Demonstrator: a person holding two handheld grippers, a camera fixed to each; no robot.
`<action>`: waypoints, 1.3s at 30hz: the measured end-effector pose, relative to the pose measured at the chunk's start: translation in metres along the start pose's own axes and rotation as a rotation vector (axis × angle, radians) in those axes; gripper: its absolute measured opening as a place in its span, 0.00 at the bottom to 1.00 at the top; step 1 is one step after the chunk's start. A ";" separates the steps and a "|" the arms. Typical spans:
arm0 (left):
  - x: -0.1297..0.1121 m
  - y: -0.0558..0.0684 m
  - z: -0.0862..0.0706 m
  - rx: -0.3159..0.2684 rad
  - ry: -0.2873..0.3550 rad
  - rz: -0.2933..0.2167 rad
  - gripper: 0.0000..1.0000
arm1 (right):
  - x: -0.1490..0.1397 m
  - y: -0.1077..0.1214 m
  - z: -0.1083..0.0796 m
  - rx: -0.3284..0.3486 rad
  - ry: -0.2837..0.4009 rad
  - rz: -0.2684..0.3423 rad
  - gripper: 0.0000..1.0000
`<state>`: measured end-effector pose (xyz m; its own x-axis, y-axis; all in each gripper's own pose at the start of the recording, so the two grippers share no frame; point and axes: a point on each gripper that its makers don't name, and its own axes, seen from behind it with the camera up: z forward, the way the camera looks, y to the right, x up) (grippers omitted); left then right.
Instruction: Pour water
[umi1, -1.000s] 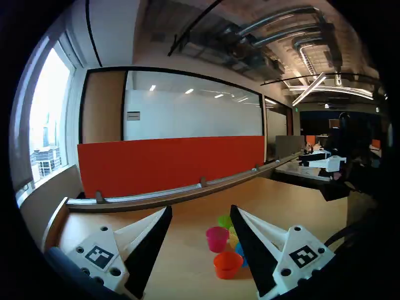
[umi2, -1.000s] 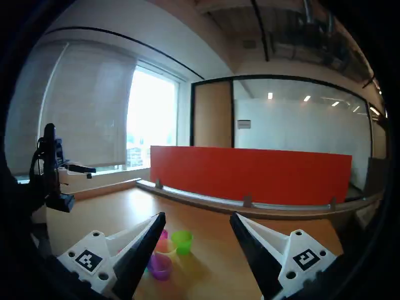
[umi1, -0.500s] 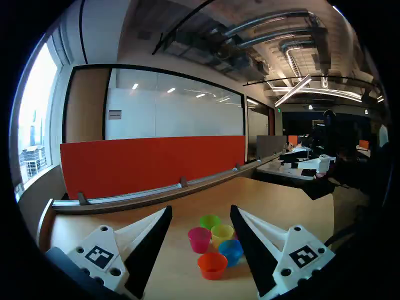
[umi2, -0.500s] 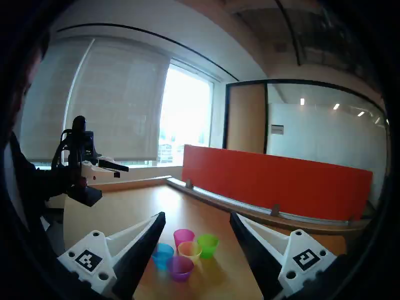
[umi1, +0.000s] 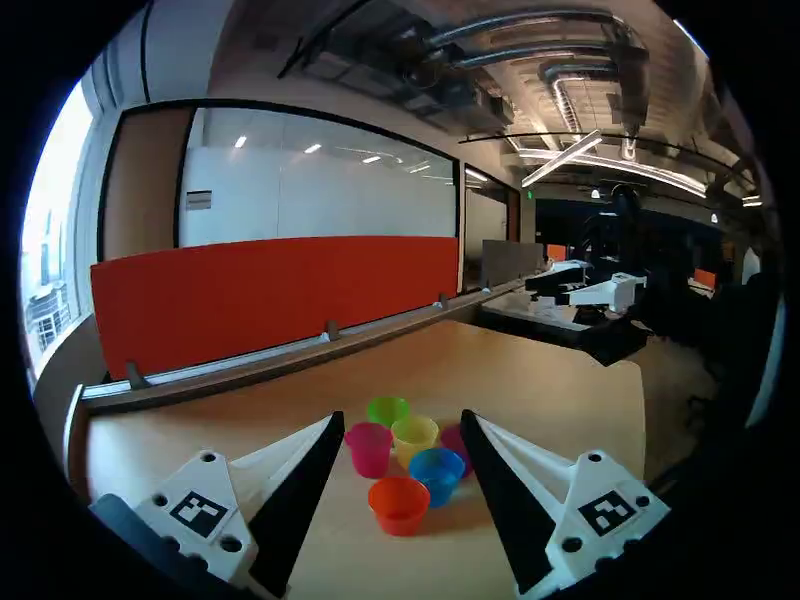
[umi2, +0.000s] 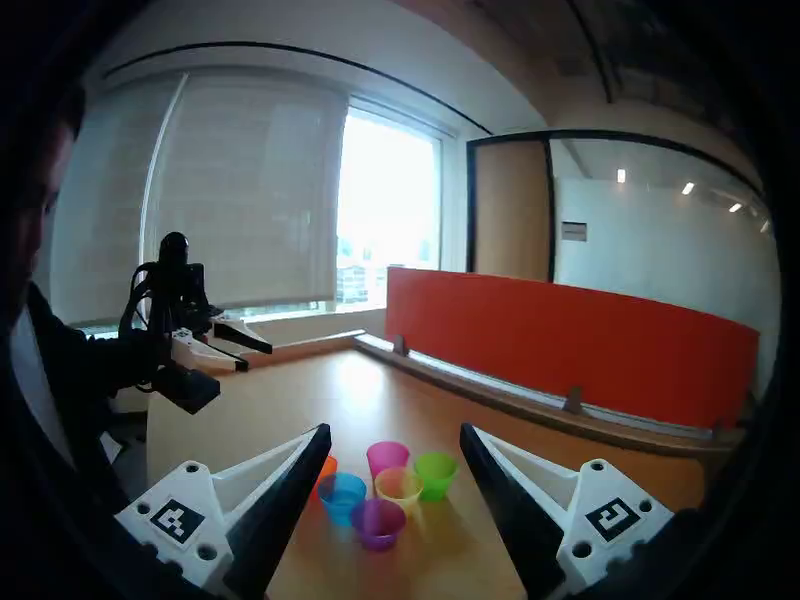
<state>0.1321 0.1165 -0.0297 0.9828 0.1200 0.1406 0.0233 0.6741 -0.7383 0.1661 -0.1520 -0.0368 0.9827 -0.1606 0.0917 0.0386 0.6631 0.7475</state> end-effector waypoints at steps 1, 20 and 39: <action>-0.002 0.001 0.001 -0.007 -0.006 -0.004 0.86 | -0.001 0.000 0.000 0.003 -0.007 -0.002 1.00; -0.045 0.017 0.017 -0.085 -0.113 0.018 0.85 | -0.033 0.007 0.002 0.020 -0.115 -0.050 1.00; -0.091 0.044 0.034 -0.174 -0.247 0.056 0.85 | -0.061 0.009 0.007 0.039 -0.206 -0.075 1.00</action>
<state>0.0369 0.1597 -0.0522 0.9094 0.3418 0.2368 0.0221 0.5289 -0.8484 0.1057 -0.1415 -0.0312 0.9195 -0.3571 0.1643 0.0995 0.6158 0.7816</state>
